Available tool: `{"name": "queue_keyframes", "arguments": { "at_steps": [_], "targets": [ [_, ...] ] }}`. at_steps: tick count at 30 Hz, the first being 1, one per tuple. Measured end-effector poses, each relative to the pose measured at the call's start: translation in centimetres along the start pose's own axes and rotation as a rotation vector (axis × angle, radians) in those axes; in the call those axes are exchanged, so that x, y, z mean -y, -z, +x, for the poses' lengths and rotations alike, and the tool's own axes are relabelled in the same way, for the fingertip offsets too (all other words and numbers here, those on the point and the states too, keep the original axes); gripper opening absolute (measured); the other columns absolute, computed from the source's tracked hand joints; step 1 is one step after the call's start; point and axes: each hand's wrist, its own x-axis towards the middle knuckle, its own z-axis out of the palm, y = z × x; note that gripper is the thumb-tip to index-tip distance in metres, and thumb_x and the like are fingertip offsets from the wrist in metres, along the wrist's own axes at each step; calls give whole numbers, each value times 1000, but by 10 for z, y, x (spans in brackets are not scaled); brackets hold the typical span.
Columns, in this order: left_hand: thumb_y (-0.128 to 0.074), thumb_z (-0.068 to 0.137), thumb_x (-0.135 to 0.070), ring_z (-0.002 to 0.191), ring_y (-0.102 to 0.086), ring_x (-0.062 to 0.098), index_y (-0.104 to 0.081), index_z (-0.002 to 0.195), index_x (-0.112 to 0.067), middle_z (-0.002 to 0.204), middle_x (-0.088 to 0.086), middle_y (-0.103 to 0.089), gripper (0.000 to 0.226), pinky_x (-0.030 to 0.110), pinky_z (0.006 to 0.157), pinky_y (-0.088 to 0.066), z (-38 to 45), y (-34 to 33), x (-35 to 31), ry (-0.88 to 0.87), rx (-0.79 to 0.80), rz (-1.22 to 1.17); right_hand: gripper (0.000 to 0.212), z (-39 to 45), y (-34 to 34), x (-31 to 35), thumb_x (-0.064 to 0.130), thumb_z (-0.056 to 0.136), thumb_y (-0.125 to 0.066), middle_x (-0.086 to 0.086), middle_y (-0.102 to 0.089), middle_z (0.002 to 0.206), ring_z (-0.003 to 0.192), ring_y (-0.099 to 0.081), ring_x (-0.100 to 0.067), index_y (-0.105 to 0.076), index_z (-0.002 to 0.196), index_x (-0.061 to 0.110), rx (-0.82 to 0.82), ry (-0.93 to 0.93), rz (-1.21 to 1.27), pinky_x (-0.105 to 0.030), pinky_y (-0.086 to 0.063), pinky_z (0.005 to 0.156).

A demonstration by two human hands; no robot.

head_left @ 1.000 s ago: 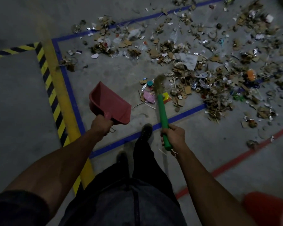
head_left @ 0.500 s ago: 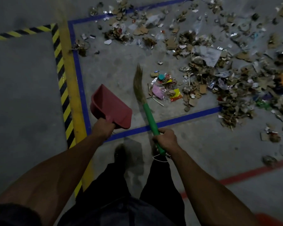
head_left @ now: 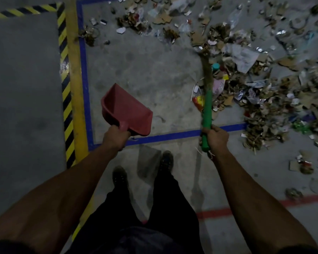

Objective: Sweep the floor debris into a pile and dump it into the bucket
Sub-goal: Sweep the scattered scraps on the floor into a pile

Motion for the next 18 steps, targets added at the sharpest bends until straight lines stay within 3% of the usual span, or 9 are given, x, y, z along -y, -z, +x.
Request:
{"name": "queue_keyframes", "arguments": {
  "at_steps": [4,9,12,15,18],
  "targets": [
    [-54,59,-29,48,-45,24,-58,93,2,62,14,-49,46,27,48,-34,-5,-6,-8,36,-19,-28,59,-21,-6,-5,-4,82,-66,-21,-62,84,46,-51,-23,-51,138,5,59,30,6,-28,-44,45],
    [-60,78,-16,52,-49,26,-57,97,2,68,16,-53,26,26,47,-36,-4,-8,-8,61,-54,-4,63,-43,-22,-33,-4,77,-71,-26,-69,101,66,-60,-26,-55,136,11,163,24,-107,-34,-50,63],
    [-58,81,-12,52,-48,25,-57,94,2,66,15,-52,19,26,47,-35,-4,-9,-7,60,-49,-21,55,-47,-21,-40,-6,79,-68,-20,-67,79,46,-55,-21,-54,122,26,204,-41,-161,-26,-46,44],
    [-58,82,-11,51,-47,25,-58,94,2,66,16,-52,18,26,46,-35,-6,-9,-6,65,-38,-23,50,-38,-8,-41,-5,78,-68,-18,-63,73,45,-53,-22,-62,125,7,171,-89,-201,-27,-45,45],
    [-58,83,-14,53,-48,26,-58,93,1,69,16,-53,18,26,47,-35,-9,-8,-4,69,-31,-37,44,-26,9,-25,-7,81,-64,-19,-62,73,44,-52,-22,-61,124,1,94,-109,-204,-27,-45,41]
  ]
}}
